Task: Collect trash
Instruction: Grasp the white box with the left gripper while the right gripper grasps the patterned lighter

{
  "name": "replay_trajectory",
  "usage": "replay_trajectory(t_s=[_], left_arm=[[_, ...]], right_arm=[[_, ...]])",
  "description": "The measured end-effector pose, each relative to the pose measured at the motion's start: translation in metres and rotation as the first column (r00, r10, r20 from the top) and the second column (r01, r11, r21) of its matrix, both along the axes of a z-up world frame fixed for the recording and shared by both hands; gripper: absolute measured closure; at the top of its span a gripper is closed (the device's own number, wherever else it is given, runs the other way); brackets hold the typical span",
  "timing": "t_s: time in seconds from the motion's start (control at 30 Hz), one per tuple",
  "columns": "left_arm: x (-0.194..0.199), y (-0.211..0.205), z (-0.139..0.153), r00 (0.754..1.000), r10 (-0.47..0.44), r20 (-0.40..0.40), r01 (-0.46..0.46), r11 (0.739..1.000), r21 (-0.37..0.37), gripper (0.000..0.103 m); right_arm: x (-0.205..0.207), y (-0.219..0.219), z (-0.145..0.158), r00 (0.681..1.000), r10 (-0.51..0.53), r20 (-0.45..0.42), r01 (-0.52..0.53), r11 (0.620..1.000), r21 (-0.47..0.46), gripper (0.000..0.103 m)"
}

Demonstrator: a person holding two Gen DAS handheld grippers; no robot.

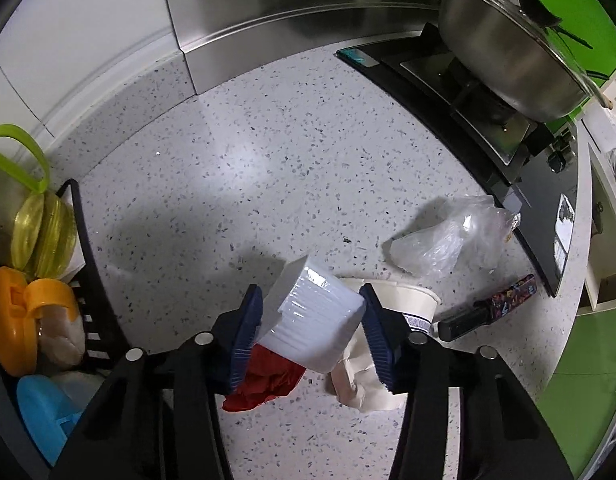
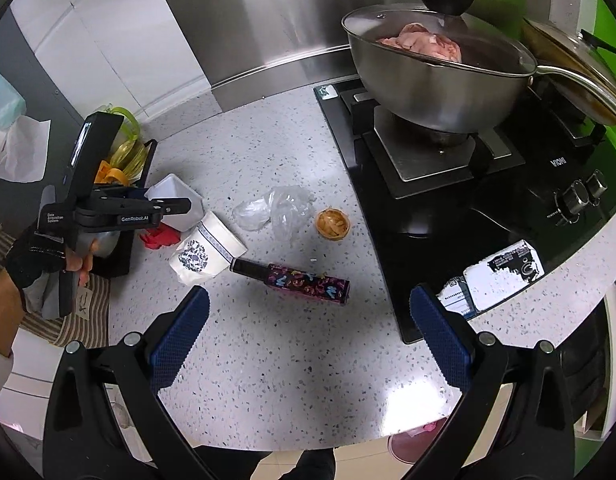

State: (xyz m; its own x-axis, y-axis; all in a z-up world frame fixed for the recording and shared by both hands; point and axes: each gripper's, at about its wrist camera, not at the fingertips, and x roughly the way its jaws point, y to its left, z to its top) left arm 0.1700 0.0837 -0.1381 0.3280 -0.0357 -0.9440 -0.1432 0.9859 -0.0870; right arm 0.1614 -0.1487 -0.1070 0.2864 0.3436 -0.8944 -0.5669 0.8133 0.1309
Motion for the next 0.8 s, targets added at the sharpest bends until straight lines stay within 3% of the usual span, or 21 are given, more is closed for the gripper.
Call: replay_trajectory(t_s=[0.5,0.8], left_arm=[[-0.021,0.002,0.036,0.997,0.027,0.077,-0.028,1.000,0.007,0.057],[-0.041,0.004,0.063,0.990,0.073,0.123,-0.073,0.997,-0.005,0.057]], right_arm=[[0.014,0.024,-0.025,0.995,0.096,-0.008,-0.096,0.993,-0.065,0.005],[0.021,0.055,-0.073,0.960,0.276,-0.042,-0.278,0.936,-0.216,0.005]])
